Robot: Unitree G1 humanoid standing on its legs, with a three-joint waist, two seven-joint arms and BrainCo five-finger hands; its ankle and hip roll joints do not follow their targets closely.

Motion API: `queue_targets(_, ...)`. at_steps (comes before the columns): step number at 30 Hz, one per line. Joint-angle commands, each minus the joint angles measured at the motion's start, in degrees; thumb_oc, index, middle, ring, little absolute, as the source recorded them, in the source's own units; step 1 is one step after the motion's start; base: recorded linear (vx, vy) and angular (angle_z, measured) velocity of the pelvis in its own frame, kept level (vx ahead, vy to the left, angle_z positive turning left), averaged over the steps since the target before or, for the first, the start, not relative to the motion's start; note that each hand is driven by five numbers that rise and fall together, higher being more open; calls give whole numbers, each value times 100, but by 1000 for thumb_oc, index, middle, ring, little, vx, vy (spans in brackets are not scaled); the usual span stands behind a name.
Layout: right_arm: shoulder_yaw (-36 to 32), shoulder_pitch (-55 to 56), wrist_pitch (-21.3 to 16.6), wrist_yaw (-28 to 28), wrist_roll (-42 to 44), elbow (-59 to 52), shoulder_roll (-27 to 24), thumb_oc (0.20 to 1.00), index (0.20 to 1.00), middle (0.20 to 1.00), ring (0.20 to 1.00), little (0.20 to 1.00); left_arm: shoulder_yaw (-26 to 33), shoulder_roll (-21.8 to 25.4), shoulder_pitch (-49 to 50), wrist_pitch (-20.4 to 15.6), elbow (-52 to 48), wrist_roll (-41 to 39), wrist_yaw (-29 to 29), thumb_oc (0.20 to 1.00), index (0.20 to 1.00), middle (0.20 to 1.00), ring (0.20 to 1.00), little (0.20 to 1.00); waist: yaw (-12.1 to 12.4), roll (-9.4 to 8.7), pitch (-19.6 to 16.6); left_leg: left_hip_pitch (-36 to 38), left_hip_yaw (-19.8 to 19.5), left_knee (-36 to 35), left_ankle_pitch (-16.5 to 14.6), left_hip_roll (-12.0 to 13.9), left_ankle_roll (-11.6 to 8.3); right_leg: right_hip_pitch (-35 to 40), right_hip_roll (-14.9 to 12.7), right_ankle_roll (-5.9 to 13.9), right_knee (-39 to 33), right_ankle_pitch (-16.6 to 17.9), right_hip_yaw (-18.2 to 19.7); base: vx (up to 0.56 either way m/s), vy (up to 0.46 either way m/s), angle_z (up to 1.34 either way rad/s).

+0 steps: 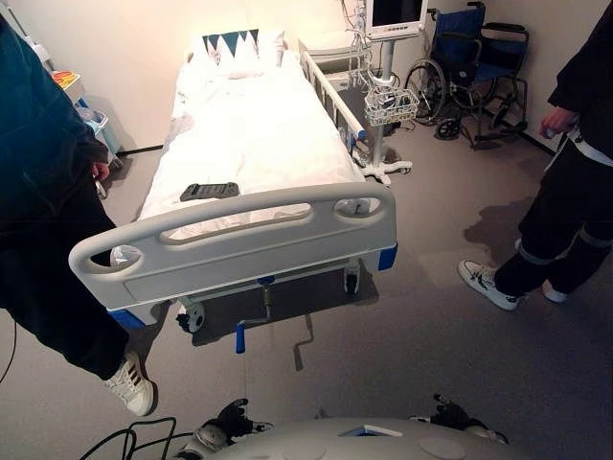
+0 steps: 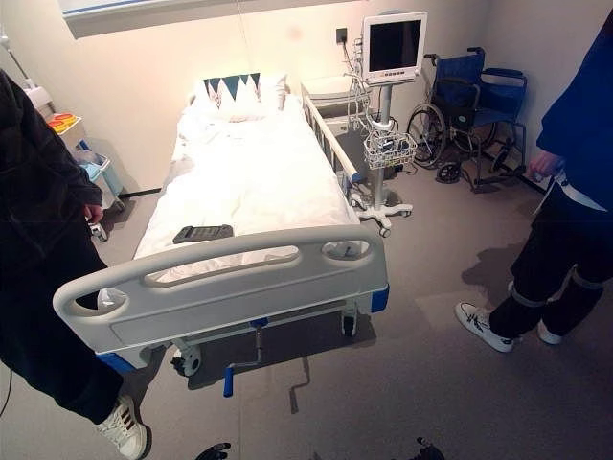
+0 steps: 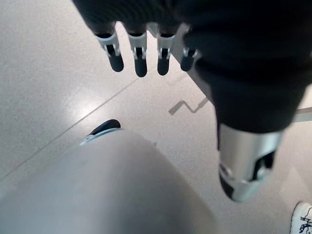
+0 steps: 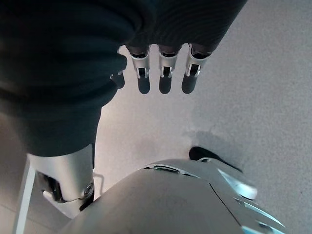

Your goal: Raise the hospital bed

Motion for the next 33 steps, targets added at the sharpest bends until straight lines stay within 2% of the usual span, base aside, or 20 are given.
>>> queue_targets(1, 147, -214, -101, 88, -122, 323, 143, 1000, 1000, 1000, 1000, 1000, 165, -72, -105, -54, 200, -106, -70, 1000, 1000, 1000, 1000, 1000, -74, -366, 129, 207, 24, 444, -314, -260, 337, 446, -249, 453, -600, 630, 184, 0, 0, 0)
queue_targets(9, 106, -195, -110, 95, -74, 334, 143, 1000, 1000, 1000, 1000, 1000, 425, -97, -13, -32, 267, -494, -83, 1000, 1000, 1000, 1000, 1000, -63, -368, 135, 206, 8, 439, -307, -262, 337, 448, -256, 449, -601, 636, 172, 0, 0, 0)
queue_targets(12, 57, -194, -120, 102, 4, 338, 144, 1000, 1000, 1000, 1000, 1000, 754, -128, 31, -33, 302, -1156, -90, 1000, 1000, 1000, 1000, 1000, -37, -388, 148, 205, -9, 442, -297, -268, 338, 455, -252, 438, -604, 630, 150, 0, 0, 0)
queue_targets(17, 21, -235, -127, 101, 93, 334, 141, 1000, 1000, 1000, 1000, 1000, 1108, -110, 27, -50, 304, -1830, -106, 1000, 1000, 1000, 1000, 1000, -12, -411, 176, 199, -23, 412, -272, -271, 338, 464, -246, 433, -628, 629, 138, 0, 0, 0)
queue_targets(25, -11, -294, -157, 80, 115, 285, 98, 1000, 1000, 1000, 1000, 1000, 1435, 85, 23, -84, 432, -1751, 82, 1000, 1000, 1000, 1000, 1000, 39, -476, 293, 126, -33, 394, -235, -283, 347, 397, -264, 440, -633, 662, 148, -9, 2, 0)
queue_targets(33, -166, -406, -192, 10, 231, 254, -45, 1000, 1000, 1000, 1000, 1000, 1760, 231, -32, -146, 489, -1896, 273, 1000, 1000, 1000, 1000, 1000, 76, -572, 594, -180, -27, 361, -118, -295, 355, 57, -306, 470, -655, 815, 189, -72, 14, 0)
